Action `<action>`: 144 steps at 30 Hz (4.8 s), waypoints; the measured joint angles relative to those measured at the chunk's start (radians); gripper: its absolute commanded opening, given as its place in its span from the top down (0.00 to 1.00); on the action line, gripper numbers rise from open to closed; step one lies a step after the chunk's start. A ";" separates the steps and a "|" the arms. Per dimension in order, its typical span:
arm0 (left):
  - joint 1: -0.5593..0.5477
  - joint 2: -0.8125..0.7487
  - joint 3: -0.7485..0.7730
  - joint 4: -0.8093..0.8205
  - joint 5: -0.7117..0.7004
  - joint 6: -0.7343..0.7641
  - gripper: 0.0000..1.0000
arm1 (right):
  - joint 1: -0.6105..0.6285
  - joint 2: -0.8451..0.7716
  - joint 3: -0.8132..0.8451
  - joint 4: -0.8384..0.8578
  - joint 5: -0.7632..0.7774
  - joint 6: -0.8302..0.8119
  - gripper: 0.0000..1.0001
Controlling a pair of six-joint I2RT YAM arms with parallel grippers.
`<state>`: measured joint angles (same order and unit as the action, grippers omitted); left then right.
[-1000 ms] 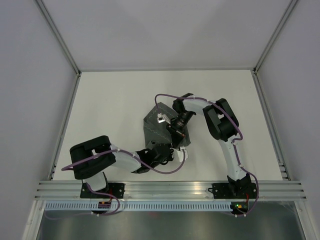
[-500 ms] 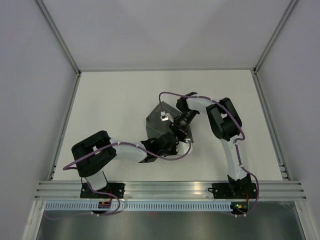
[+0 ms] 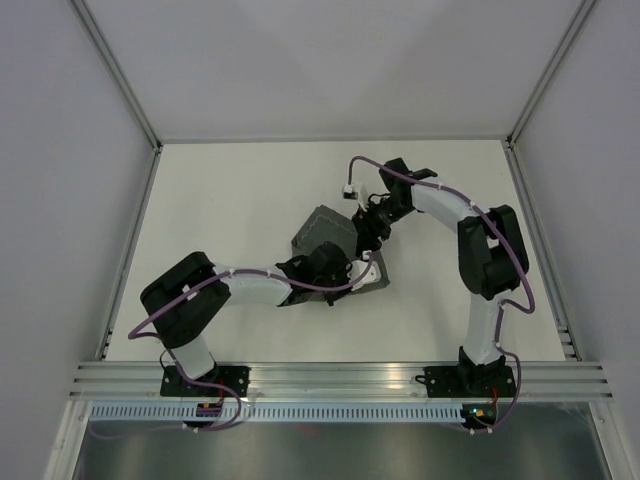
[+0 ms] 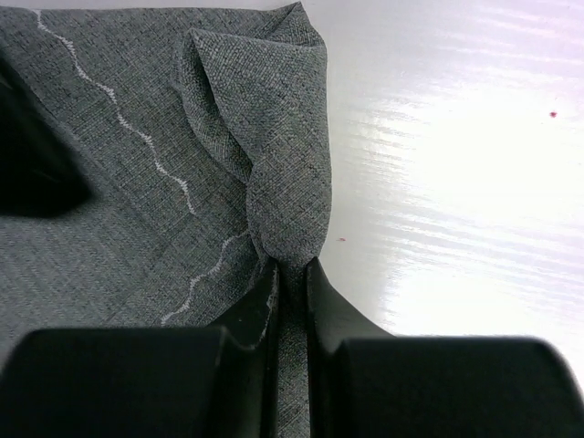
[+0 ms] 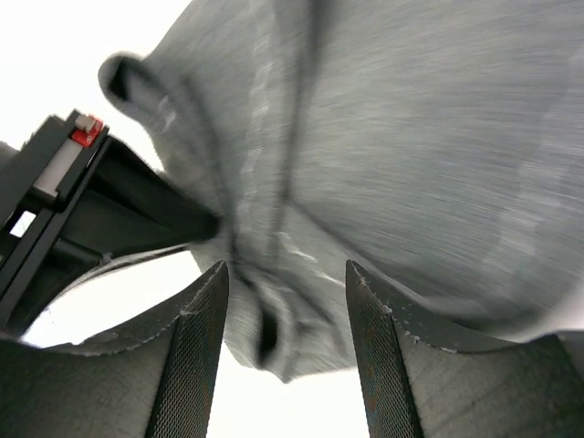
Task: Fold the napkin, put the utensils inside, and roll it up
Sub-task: Roll the napkin with the utensil
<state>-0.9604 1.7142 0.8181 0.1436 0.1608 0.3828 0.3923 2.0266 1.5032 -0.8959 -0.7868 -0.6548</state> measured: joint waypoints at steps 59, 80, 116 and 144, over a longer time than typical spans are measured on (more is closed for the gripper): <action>0.293 0.339 0.215 -0.185 0.950 -0.490 0.94 | 0.576 -0.688 -0.991 0.868 0.655 -0.140 0.68; 0.329 0.143 0.128 -0.185 0.737 -0.519 0.88 | 0.528 -0.615 -0.889 0.850 0.614 -0.154 1.00; 0.393 -0.874 -0.430 0.295 -0.327 -0.618 0.85 | 0.235 -0.099 -0.285 0.100 0.053 -0.249 1.00; -0.210 -0.211 -0.207 0.148 -0.439 -0.104 0.50 | 0.160 0.134 -0.055 -0.185 -0.087 -0.220 1.00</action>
<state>-1.1702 1.5028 0.6109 0.2916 -0.2787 0.2787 0.5522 2.1609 1.4487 -1.0813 -0.8742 -0.8749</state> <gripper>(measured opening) 0.495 0.150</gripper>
